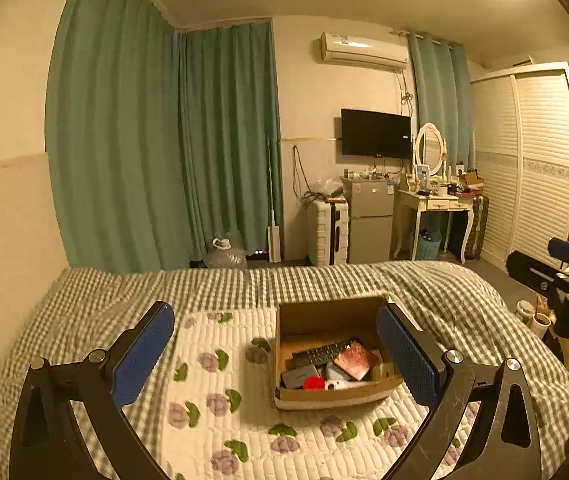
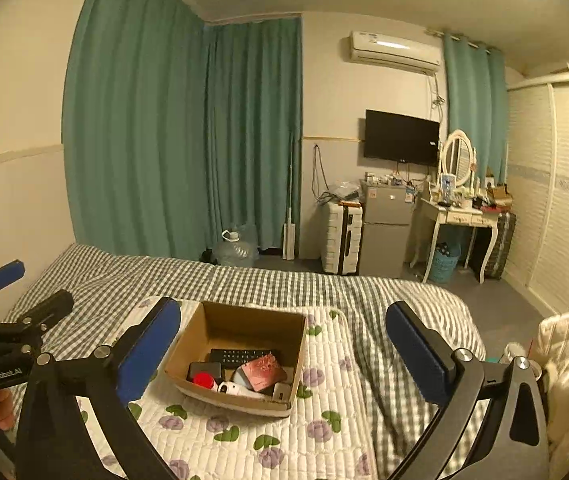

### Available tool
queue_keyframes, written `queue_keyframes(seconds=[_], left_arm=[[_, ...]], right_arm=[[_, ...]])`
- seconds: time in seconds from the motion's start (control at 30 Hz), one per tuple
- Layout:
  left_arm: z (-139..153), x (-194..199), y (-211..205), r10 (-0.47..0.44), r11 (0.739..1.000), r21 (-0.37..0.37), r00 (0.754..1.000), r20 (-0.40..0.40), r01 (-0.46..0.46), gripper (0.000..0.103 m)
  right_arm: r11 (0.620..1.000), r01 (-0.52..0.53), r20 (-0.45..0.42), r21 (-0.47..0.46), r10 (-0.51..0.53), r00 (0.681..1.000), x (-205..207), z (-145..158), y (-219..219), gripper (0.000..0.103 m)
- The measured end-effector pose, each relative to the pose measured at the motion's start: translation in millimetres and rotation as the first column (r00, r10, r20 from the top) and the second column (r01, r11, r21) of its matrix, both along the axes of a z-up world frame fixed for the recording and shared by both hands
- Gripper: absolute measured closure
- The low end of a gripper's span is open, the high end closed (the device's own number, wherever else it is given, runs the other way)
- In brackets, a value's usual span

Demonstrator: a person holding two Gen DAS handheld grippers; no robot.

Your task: Organize rigid objects

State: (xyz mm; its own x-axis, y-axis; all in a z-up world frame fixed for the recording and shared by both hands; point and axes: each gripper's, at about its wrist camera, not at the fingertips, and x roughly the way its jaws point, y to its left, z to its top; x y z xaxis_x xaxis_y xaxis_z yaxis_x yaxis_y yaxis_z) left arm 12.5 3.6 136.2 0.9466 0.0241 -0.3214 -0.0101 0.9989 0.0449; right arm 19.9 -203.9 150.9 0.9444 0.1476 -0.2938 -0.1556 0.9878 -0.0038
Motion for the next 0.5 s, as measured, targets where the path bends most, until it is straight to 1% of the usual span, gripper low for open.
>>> queue_keyframes(seconds=[0.13,0.2,0.27,0.33,0.4,0.43,0.5], left_arm=[[-33.7,2.7,-2.6,-0.006,1.0,-0.012,1.0,-0.028,0.006,0.0],[-50.0,3.8,-3.9,-0.006,1.0,-0.003,0.999,-0.035,0.006,0.0],[-68.8,2.0,-1.3,0.009,1.0,-0.009,0.999,-0.031,-0.009,0.0],[-86.2,4.1,3.6,0.042,0.999,-0.024,0.999,-0.032,-0.043,0.0],[-98.7,8.8,5.8,0.045,0.998,-0.033,0.997,-0.061,-0.047,0.0],[-103.3,11.6,6.2,0.046,0.998,-0.032,0.996,-0.076,-0.049,0.0],[-109.5,12.6,6.1,0.044,0.999,-0.029,0.996,-0.081,-0.046,0.0]], right_arm=[[0.999,-0.005,-0.013,0.032,0.006,1.0,10.8,-34.9,-7.5,0.0],[0.999,-0.025,-0.023,0.026,0.026,0.999,20.2,-54.8,-8.6,0.0],[1.0,-0.022,-0.018,0.019,0.023,1.0,23.1,-72.7,-11.2,0.0],[0.999,-0.008,-0.026,0.031,0.009,1.0,26.1,-93.1,-14.9,0.0],[0.999,0.012,-0.05,0.046,-0.01,0.999,31.1,-112.2,-17.8,0.0],[0.999,0.025,-0.056,0.047,-0.023,0.998,32.8,-118.0,-18.0,0.0],[0.998,0.048,-0.054,0.031,-0.047,0.997,34.9,-127.3,-15.9,0.0]])
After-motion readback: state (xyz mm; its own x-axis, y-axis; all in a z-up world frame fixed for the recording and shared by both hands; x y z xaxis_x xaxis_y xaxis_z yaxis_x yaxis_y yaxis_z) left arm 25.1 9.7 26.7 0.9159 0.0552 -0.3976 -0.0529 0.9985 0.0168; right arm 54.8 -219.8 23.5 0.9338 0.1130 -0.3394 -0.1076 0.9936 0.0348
